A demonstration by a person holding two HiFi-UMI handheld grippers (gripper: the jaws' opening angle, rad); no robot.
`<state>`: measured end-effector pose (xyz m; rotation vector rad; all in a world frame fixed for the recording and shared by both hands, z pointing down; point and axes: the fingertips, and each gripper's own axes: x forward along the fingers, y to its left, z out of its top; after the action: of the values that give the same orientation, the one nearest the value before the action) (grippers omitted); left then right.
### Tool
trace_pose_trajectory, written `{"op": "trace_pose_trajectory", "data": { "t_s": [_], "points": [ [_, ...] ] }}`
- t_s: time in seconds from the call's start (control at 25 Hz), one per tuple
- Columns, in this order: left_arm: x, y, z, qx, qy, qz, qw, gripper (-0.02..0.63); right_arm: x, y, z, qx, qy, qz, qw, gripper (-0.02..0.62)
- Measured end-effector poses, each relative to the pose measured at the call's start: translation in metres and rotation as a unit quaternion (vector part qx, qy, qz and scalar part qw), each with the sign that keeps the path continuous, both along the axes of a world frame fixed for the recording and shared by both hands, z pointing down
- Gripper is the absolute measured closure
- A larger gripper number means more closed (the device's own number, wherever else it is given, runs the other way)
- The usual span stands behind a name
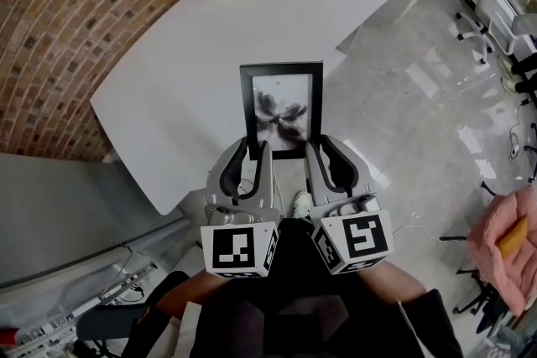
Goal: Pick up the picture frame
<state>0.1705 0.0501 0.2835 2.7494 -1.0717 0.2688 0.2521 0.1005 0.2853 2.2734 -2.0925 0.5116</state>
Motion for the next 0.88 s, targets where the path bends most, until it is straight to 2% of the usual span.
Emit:
{"op": "trace_pose_trajectory", "data": {
  "t_s": [0.36, 0.88],
  "points": [
    [0.006, -0.004, -0.005, 0.002, 0.002, 0.0, 1.0, 0.506, 0.006, -0.003, -0.004, 0.004, 0.002, 0.003, 1.0, 0.522],
    [-0.009, -0.003, -0.005, 0.001, 0.005, -0.011, 0.9999, 0.508, -0.008, -0.004, -0.006, 0.004, 0.007, -0.009, 1.0, 0.522]
  ]
}}
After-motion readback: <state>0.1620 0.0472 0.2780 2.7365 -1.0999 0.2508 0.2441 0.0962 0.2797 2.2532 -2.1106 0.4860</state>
